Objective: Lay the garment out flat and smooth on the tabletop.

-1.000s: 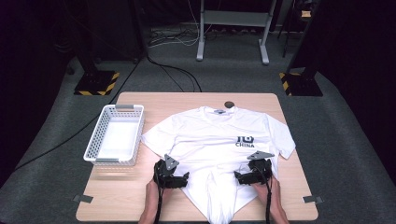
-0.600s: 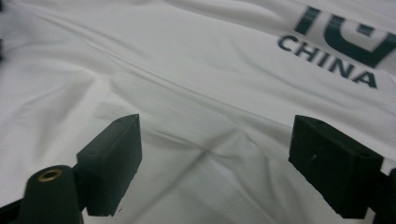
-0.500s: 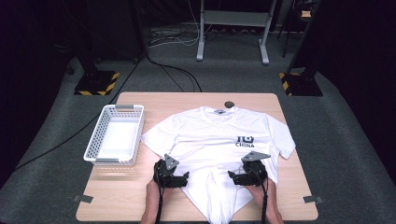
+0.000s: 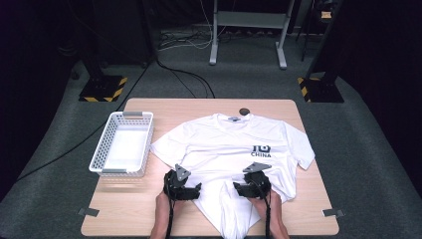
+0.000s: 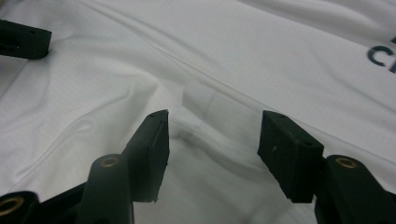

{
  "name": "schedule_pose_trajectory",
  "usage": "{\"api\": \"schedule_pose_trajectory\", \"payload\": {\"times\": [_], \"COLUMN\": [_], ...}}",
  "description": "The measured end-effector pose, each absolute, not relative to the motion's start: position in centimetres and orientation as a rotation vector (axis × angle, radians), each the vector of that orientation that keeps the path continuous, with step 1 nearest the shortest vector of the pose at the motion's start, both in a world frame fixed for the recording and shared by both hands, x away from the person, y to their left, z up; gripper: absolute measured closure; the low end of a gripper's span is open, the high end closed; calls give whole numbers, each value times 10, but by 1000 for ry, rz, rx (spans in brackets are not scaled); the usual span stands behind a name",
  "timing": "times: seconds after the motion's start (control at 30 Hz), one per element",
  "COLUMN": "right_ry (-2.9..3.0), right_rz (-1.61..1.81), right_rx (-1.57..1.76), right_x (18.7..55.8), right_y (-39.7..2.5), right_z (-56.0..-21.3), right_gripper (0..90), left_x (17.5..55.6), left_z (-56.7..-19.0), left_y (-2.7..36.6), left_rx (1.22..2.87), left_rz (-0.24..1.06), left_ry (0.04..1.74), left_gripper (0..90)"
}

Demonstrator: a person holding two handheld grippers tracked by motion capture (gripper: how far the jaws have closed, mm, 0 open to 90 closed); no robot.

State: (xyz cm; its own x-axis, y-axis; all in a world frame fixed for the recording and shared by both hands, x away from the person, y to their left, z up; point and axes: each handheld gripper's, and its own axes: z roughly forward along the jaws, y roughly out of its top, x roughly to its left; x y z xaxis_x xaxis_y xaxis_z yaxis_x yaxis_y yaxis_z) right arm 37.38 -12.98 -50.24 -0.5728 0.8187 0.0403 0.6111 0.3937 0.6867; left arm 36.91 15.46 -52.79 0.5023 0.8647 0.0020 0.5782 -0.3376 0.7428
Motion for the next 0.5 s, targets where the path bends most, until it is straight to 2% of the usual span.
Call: {"api": "schedule_pose_trajectory", "payload": {"times": [0.1,0.2,0.33,0.4,0.5], "right_ry": [2343,2331,2305,2293,2278], "right_rz": [947,947,957,973,998], "right_rx": [1301,1282,1266,1267,1277], "right_x": [371,368,366,365,364], "right_y": [-144,-149,-149,-150,-151], "right_z": [-507,-512,-515,-516,-517], "right_gripper": [423,471,491,490,485], "left_x": [369,368,363,356,354], "left_z": [-528,-528,-521,-515,-518], "left_y": [155,156,159,151,132], "left_rx": [2051,2049,2010,2010,2106], "left_rz": [531,516,466,489,479], "left_ry": [1177,1168,1150,1111,1057], "left_gripper": [136,132,7,6,6]}}
